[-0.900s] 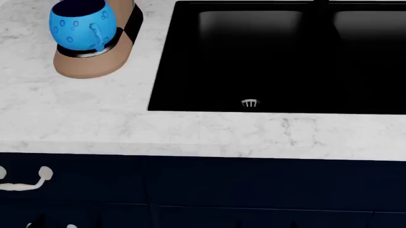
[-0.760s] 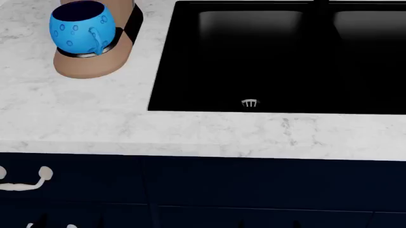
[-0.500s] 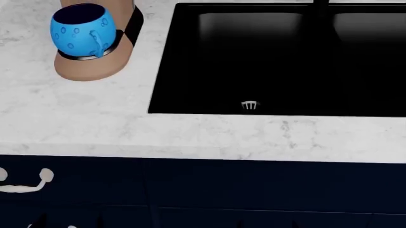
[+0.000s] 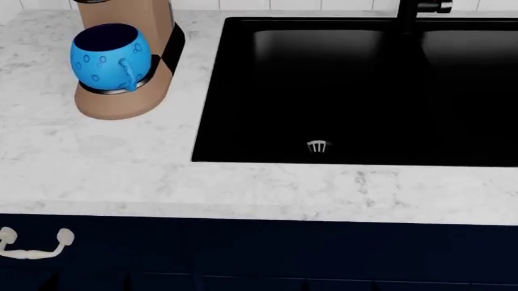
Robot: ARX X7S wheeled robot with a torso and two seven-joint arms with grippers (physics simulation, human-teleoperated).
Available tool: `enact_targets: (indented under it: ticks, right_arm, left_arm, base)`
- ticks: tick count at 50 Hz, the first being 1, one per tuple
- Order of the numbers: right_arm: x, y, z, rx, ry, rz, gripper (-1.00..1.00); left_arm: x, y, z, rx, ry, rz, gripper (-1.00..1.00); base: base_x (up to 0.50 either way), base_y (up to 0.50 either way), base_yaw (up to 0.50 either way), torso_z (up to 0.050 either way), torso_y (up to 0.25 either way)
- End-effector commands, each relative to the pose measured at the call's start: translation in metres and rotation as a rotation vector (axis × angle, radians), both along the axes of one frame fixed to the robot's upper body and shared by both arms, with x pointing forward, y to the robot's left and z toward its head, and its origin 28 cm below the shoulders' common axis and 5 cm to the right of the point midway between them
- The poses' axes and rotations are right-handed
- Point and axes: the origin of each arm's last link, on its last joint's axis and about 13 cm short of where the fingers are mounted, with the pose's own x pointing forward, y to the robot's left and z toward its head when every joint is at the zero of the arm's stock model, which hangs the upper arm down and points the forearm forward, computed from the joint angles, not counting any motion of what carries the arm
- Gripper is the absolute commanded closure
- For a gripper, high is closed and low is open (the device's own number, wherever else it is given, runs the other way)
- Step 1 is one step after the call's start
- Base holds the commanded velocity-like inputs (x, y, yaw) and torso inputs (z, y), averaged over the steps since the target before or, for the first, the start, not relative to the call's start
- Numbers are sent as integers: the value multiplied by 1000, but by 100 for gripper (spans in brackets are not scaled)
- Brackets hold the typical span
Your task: Pick the mug from under the coffee machine dispenser and place it on the counter.
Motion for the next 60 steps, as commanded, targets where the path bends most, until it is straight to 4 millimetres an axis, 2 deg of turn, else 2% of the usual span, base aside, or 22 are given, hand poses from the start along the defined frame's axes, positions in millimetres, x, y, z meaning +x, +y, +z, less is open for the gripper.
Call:
enact_targets:
  ticks: [1,10,15,18,24,25,30,40,51,60]
  right_arm:
    - [0,0,-1,-5,3,0,-100]
    - [0,0,0,-7,4,0,-100]
    - [0,0,0,-3,1,-1,-100]
    - [0,0,-1,-1,0,-2,-100]
    - [1,0,0,-2,-1,-20,-100]
    - [0,0,2,-4,-2,-22,-100]
    - [-4,-2,24,17,13,-8,-100]
    - [-8,-9,90,30,-58,-9,-100]
    - [-19,-12,163,42,-169,3,-100]
    - [-29,-15,197,32,-170,16,-100]
  left_arm:
    - [0,0,0,-3,1,-1,-100]
    - [1,0,0,-1,3,20,-100]
    - [2,2,1,-20,21,39,-100]
    - [5,0,-3,30,69,60,-100]
    - [1,1,1,-14,19,31,-100]
    - [1,4,6,-99,52,21,-100]
    - [-1,10,34,-70,92,78,-100]
    - [-5,8,98,19,42,60,-100]
    - [-23,2,165,70,-53,16,-100]
    - [-42,6,210,51,-125,7,-100]
  base:
    - [0,0,0,50,0]
    - [0,0,0,50,0]
    - [0,0,0,1,0]
    - [0,0,0,0,0]
    - [0,0,0,0,0]
    - [0,0,0,0,0]
    - [0,0,0,0,0]
    - [0,0,0,0,0]
    - [0,0,0,0,0]
    - [0,0,0,0,0]
